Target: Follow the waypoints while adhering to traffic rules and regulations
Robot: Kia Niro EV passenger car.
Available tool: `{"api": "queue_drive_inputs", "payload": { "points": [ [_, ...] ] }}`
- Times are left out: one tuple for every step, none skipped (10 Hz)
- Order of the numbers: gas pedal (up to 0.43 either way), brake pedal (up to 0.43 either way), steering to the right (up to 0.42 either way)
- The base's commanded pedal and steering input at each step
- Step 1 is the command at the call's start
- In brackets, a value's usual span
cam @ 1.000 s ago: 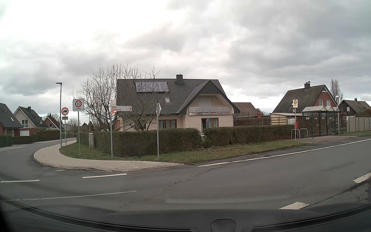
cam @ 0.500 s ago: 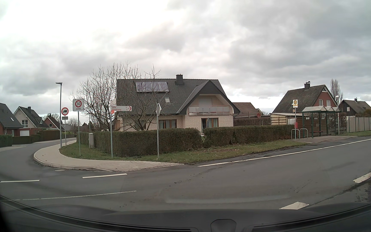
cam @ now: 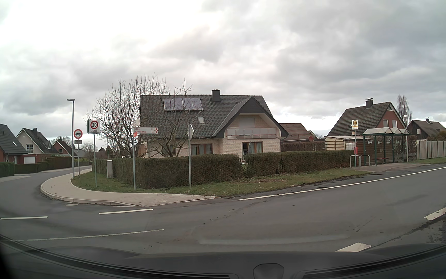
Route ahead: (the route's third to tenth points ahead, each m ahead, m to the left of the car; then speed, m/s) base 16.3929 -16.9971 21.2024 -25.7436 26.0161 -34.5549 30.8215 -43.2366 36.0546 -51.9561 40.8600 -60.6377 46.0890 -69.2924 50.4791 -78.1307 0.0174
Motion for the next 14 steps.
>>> {"api": "queue_drive_inputs", "payload": {
  "points": [
    [0.000, 0.323, 0.394],
    [0.000, 0.323, 0.393],
    [0.000, 0.323, 0.393],
    [0.000, 0.323, 0.393],
    [0.000, 0.323, 0.393],
    [0.000, 0.323, 0.393],
    [0.000, 0.323, 0.394],
    [0.000, 0.323, 0.393],
    [0.000, 0.329, 0.394],
    [0.000, 0.323, 0.393],
    [0.000, 0.323, 0.393],
    [0.000, 0.329, 0.394],
    [0.000, 0.323, 0.394],
    [0.000, 0.329, 0.394]
  ]
}}
